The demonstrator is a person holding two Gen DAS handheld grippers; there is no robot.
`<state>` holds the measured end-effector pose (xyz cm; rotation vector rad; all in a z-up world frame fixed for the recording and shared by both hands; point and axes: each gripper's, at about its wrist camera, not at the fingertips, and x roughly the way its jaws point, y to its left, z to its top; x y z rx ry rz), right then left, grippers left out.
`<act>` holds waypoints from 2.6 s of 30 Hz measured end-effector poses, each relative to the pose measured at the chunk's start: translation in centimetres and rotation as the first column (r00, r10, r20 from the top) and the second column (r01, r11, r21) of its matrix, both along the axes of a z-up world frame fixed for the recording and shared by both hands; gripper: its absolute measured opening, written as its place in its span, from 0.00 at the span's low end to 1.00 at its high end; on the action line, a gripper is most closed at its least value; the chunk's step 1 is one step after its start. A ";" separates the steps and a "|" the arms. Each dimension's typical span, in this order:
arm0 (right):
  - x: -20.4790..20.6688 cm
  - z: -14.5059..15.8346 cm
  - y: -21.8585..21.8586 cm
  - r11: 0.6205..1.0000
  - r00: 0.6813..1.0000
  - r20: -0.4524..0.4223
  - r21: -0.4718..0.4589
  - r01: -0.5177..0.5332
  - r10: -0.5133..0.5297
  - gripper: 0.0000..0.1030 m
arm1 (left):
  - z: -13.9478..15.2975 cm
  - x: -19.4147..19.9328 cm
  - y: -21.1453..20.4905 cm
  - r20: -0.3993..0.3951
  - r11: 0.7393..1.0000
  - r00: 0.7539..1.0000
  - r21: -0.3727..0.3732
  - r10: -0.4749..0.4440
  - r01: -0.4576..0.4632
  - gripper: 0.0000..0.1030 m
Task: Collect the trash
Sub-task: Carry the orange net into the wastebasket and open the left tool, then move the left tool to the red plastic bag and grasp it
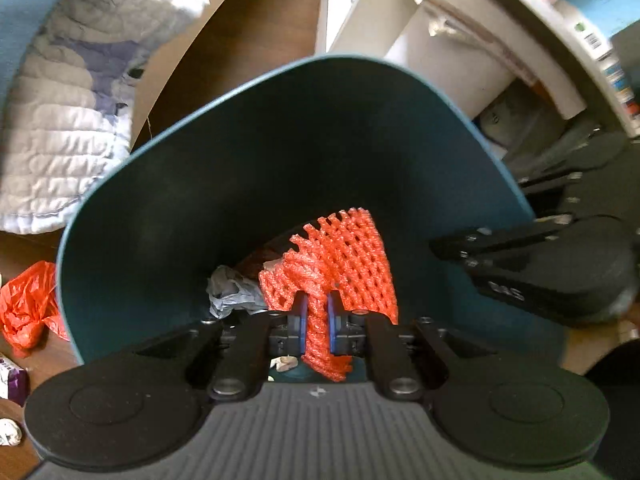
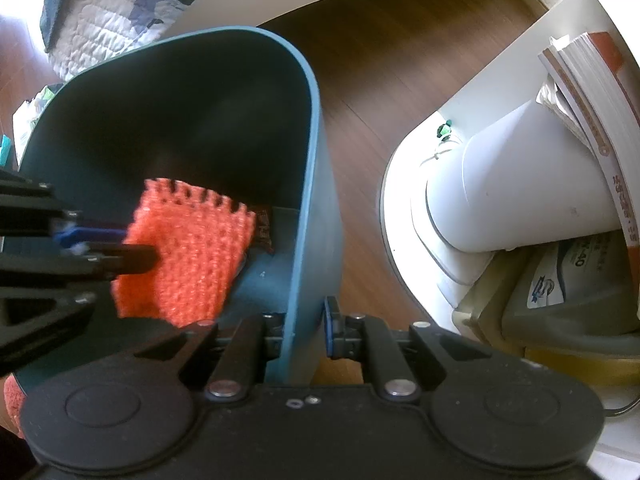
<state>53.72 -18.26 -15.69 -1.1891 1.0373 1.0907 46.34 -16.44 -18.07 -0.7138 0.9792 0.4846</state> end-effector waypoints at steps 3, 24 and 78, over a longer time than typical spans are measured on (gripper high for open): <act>0.2 0.0 -0.1 1.000 1.000 -0.006 0.002 0.005 -0.005 0.09 | -0.9 1.3 -0.3 -0.018 1.000 1.000 -0.012 -0.018 0.018 0.09; 1.5 -0.9 -0.6 1.000 0.999 -0.037 -0.001 0.019 -0.019 0.10 | -1.5 3.6 -1.1 -0.084 0.997 0.995 0.055 -0.054 0.059 0.64; 0.2 -1.5 -0.3 0.992 0.996 -0.026 -0.095 0.084 -0.087 0.11 | -19.4 -25.3 20.1 -0.306 0.766 0.723 0.035 0.619 -0.641 0.78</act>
